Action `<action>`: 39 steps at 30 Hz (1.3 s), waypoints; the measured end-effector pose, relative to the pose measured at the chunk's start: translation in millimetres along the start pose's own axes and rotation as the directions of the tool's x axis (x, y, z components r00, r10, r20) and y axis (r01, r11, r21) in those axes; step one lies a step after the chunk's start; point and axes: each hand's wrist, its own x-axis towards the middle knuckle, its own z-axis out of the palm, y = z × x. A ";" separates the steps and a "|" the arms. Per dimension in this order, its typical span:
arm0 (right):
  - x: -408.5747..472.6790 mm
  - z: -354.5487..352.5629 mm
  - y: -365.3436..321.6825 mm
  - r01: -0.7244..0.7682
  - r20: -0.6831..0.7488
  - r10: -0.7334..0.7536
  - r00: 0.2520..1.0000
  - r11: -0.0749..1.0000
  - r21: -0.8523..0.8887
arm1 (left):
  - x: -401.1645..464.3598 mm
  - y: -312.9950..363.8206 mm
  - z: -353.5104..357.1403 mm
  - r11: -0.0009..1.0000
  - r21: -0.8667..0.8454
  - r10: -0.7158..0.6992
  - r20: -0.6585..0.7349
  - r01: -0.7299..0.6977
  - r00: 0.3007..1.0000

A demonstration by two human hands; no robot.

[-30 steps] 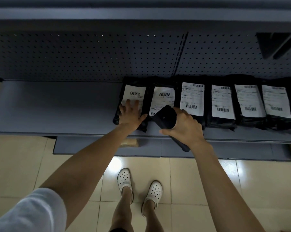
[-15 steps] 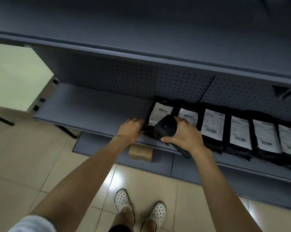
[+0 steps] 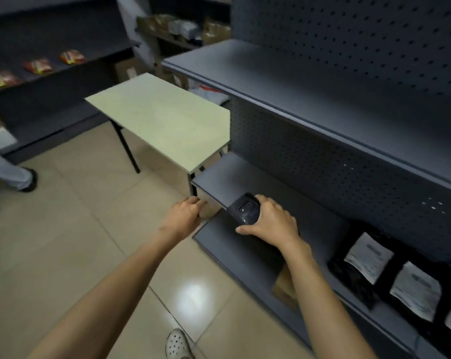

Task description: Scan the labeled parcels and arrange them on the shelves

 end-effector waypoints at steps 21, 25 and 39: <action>239.9 94.9 -336.7 0.176 -0.040 -0.174 0.984 0.982 0.073 | 51.0 -382.4 -106.4 0.976 0.032 -0.207 -0.166 0.215 0.964; 307.6 97.2 -365.8 0.177 -0.052 -0.172 0.984 0.979 0.104 | 107.7 -429.5 -118.6 0.977 0.044 -0.199 -0.171 0.209 0.965; 537.0 57.2 -426.6 0.011 -0.160 0.013 0.987 0.989 0.151 | 348.5 -550.8 -169.5 0.997 0.047 -0.055 -0.131 0.062 0.990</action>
